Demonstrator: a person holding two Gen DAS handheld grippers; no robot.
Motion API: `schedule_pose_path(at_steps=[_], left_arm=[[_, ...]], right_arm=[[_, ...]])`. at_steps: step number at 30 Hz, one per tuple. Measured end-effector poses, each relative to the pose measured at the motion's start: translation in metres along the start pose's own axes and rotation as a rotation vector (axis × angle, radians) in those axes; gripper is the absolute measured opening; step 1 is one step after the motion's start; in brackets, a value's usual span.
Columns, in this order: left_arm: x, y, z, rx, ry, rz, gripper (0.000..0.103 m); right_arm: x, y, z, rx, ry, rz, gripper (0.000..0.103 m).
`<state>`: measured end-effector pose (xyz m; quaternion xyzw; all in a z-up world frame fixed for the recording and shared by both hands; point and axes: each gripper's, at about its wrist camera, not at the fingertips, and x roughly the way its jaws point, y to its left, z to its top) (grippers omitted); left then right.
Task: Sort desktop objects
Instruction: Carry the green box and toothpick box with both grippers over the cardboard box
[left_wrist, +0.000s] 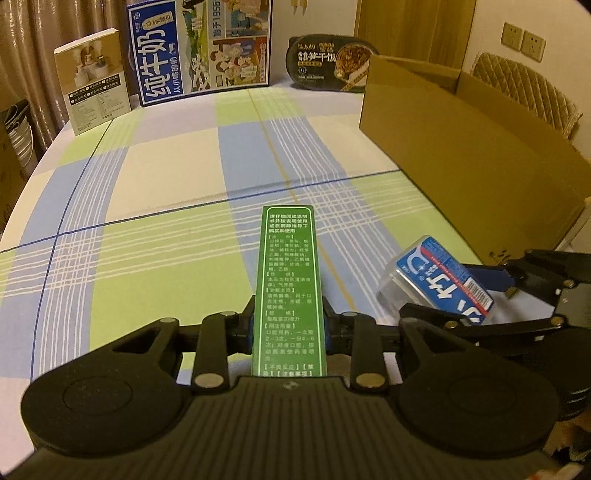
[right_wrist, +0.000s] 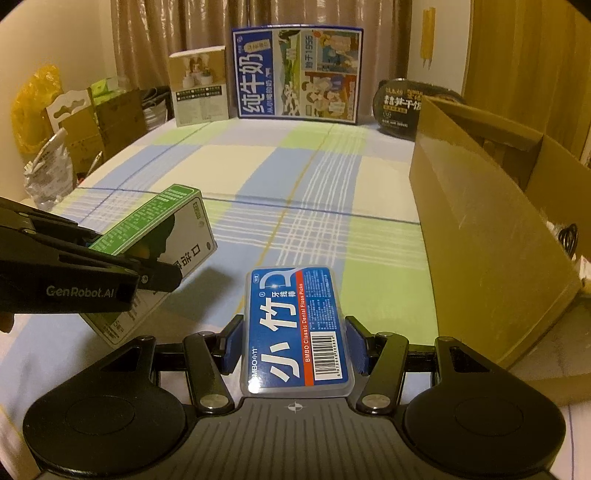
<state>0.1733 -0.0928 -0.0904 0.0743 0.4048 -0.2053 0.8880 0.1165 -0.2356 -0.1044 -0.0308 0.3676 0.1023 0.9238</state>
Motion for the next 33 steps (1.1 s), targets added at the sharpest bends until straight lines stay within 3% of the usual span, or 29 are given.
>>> schedule_pose_path(at_steps=[15,26,33], left_arm=[[-0.037,-0.015,0.006,-0.007,-0.033,0.003,0.025],[-0.080,-0.033,0.008,-0.019,-0.052,0.016,0.025],[-0.106,-0.070,0.032,0.012,-0.107,-0.033,0.025]], right_arm=[[-0.034,-0.002,0.001,-0.011,-0.048,-0.037,0.053],[-0.099,-0.018,0.028,0.031,-0.166,-0.068,0.053],[-0.149,-0.058,0.044,0.098,-0.241,-0.122,0.053]])
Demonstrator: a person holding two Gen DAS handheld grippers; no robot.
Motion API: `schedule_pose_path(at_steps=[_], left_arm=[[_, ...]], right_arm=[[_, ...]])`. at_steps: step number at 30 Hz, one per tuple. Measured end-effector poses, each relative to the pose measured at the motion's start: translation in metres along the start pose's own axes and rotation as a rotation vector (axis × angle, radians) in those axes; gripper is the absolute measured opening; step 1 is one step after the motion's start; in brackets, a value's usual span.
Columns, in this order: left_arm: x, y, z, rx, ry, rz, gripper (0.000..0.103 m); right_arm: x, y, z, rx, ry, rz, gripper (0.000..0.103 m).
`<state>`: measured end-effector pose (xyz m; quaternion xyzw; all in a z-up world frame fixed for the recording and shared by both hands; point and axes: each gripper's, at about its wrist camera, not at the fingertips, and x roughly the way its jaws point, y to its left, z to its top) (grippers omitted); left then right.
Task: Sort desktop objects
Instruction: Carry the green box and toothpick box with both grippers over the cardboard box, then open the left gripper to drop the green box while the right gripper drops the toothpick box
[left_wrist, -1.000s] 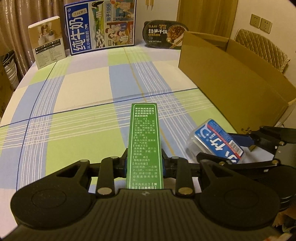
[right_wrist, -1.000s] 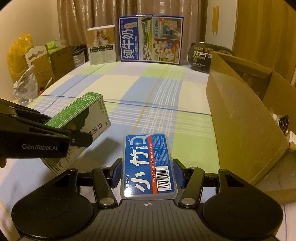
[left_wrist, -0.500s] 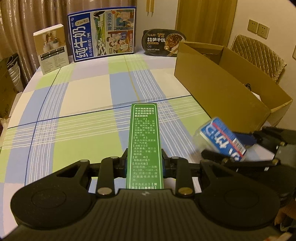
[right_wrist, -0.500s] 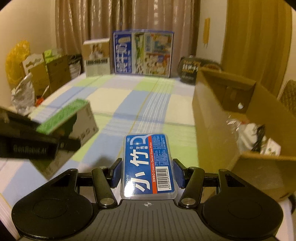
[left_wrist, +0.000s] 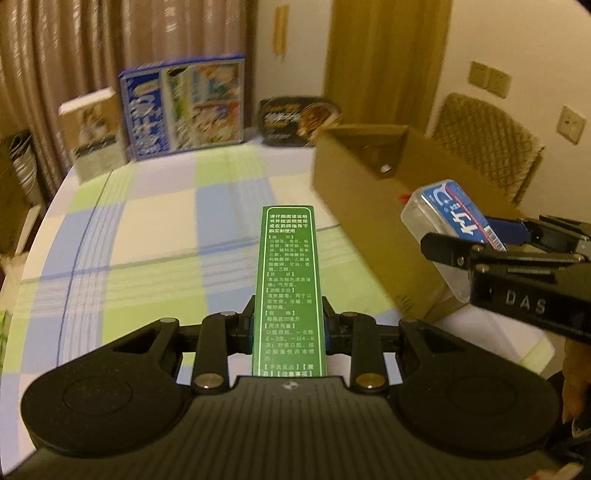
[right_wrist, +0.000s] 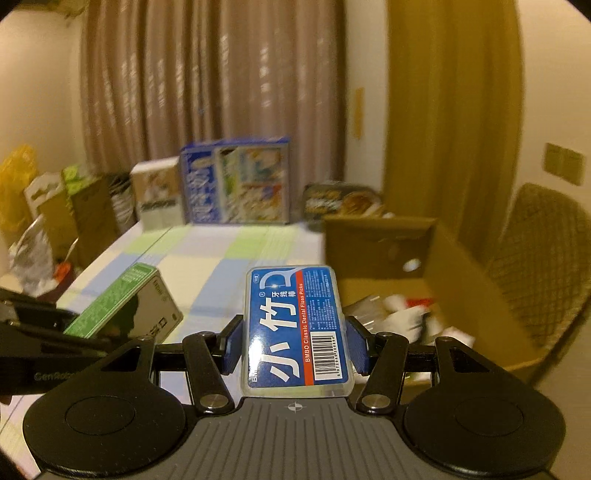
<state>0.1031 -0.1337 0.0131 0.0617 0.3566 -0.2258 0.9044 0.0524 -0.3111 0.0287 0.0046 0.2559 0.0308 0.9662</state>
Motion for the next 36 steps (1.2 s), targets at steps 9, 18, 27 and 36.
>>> schedule_pose_path(at_steps=[9,18,27,36], left_arm=[[0.027,-0.075,0.048,0.047,-0.024,-0.124,0.025],[0.092,-0.133,0.092,0.051,-0.024,-0.203,0.026],[0.096,-0.127,0.093,0.044,-0.061,-0.134,0.045],[0.073,-0.104,0.074,0.006,-0.080,-0.068,0.073]], right_arm=[[0.002,-0.095,0.021,0.052,-0.022,-0.138,0.053],[0.035,-0.154,0.023,0.114,0.000,-0.151,0.054],[0.061,-0.163,0.020,0.160,0.030,-0.071,0.054],[0.048,-0.179,0.017,0.269,0.005,-0.023,0.091]])
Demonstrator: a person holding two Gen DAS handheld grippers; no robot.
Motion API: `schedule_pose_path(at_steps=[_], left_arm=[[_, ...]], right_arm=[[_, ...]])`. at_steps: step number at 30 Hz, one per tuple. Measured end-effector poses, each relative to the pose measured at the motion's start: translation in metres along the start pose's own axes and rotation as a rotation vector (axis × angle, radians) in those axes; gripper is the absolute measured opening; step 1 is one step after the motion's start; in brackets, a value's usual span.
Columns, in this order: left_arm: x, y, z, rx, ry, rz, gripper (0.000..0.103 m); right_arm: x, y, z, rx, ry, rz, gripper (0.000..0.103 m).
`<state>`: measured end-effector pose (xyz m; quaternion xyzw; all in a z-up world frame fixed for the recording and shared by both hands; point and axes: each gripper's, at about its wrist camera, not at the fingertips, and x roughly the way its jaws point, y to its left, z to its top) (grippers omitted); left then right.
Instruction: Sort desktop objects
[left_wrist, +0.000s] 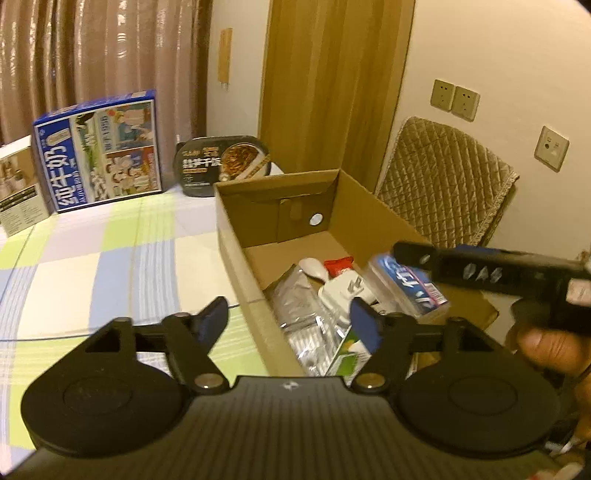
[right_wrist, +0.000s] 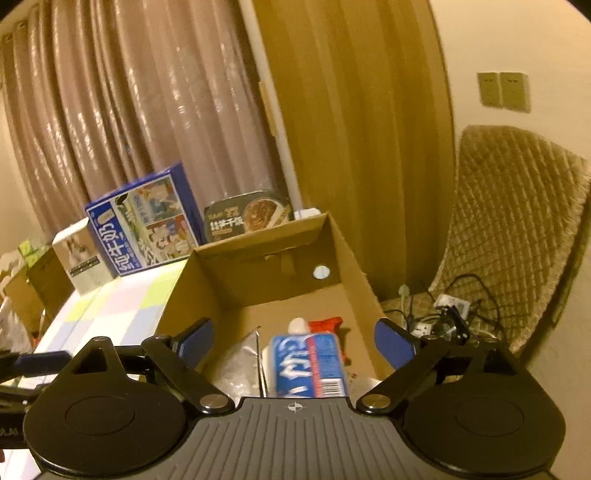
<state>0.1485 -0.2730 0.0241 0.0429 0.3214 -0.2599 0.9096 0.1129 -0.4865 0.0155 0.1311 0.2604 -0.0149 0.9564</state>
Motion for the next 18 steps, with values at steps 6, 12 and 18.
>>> schedule_pose_path(at_steps=[6,12,18], left_arm=[[-0.023,0.003,-0.018,-0.030,-0.024,0.027,0.096],[-0.051,-0.007,-0.034,-0.039,-0.042,0.033,0.102],[-0.079,-0.017,-0.049,-0.090,0.002,0.056,0.102]], right_arm=[[-0.036,-0.014,-0.016,0.036,0.017,-0.042,0.092],[-0.082,-0.016,-0.038,0.059,0.034,-0.064,0.097],[-0.126,-0.001,-0.054,0.022,0.057,-0.084,0.101]])
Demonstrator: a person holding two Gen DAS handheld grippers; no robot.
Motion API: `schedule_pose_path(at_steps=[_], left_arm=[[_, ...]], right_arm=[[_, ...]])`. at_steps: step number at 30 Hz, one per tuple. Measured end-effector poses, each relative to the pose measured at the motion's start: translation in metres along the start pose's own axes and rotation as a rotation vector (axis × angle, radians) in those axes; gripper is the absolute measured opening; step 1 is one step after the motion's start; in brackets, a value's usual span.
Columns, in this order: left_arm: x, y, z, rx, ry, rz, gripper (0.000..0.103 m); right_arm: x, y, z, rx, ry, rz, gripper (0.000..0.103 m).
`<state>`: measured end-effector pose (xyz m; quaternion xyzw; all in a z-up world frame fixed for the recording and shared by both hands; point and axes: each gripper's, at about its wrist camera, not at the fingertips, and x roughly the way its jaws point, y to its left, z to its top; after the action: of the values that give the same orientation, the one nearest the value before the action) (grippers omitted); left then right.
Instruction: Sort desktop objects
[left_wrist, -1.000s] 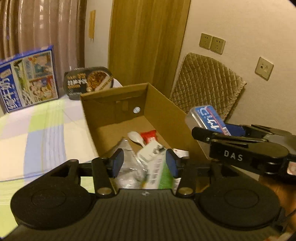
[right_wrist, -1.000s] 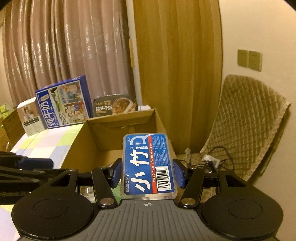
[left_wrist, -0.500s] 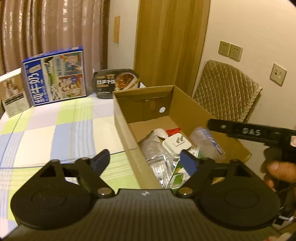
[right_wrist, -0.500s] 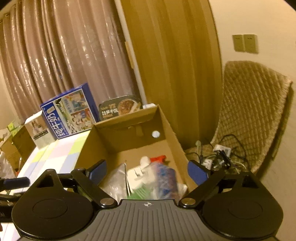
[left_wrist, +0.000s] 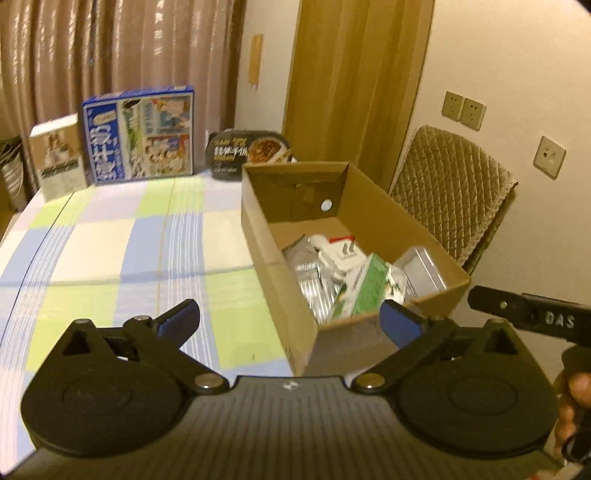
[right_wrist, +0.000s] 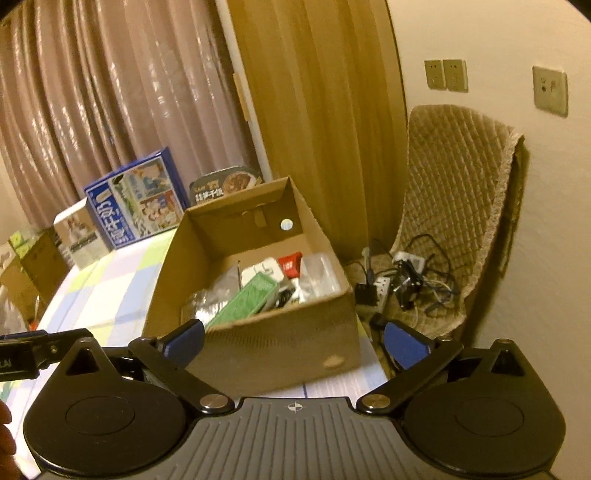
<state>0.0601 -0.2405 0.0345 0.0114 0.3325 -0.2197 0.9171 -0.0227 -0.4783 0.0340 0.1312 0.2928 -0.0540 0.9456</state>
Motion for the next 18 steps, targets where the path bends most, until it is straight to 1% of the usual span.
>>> schedule_pose_path(at_steps=[3,5,10,14,18], left_arm=[[-0.015,-0.002,-0.008,-0.038,0.051,-0.029,0.102],[-0.029,-0.003,-0.015,-0.047,0.062,-0.022,0.102],[-0.062,-0.004,-0.028,-0.046,0.063,0.020,0.102],[-0.084,-0.001,-0.033,-0.055,0.055,0.023,0.102],[-0.106,-0.002,-0.034,-0.047,0.029,0.048,0.102]], right_arm=[[-0.021,0.008,-0.005,-0.017,0.002,-0.010,0.101],[-0.036,0.014,-0.008,-0.026,0.002,0.001,0.101],[-0.066,0.029,-0.016,-0.070,0.002,0.007,0.101],[-0.085,0.037,-0.020,-0.084,0.004,0.027,0.101],[-0.102,0.045,-0.024,-0.129,0.004,0.023,0.101]])
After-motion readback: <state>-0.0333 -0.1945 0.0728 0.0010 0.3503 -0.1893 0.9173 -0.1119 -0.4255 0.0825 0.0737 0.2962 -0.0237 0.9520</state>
